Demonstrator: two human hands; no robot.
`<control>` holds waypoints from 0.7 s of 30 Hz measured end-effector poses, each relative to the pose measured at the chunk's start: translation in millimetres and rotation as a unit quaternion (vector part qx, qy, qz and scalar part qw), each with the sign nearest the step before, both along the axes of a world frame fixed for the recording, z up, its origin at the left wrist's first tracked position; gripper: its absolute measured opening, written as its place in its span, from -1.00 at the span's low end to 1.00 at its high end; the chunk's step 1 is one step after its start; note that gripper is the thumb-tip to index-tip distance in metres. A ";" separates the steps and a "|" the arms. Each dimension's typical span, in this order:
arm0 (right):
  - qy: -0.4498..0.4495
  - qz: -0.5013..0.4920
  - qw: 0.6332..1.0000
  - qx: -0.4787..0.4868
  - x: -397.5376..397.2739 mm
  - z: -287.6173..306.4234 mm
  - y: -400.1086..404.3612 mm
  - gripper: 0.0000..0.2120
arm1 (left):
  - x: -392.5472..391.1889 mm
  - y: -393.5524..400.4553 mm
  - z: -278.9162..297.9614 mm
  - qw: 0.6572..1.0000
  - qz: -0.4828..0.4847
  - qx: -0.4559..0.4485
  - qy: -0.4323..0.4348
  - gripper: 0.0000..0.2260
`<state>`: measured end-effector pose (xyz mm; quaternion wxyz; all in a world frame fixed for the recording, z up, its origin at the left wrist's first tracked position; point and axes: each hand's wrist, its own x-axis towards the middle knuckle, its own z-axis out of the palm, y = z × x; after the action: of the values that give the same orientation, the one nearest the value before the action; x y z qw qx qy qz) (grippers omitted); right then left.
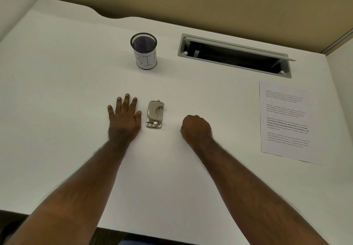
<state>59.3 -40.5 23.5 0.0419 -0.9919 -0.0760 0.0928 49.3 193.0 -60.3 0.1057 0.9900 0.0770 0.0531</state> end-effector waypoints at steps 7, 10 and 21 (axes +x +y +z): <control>0.145 -0.033 0.989 -0.026 20.1 18.7 18.9 -0.76 | -1.6 -0.6 -0.1 1.000 0.006 -0.001 0.004 -0.51; 0.157 -0.045 0.986 -0.026 21.9 17.7 22.4 -0.75 | -1.8 0.3 0.1 1.000 0.006 -0.003 0.004 -0.51; 0.176 -0.120 0.966 0.146 28.4 2.1 -22.3 -0.72 | -1.6 -0.8 -0.7 1.000 0.012 0.001 -0.007 -0.52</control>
<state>87.7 -62.8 25.6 0.2094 -0.9451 0.0394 0.2478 47.7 192.2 -61.0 0.1044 0.9887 0.0882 0.0614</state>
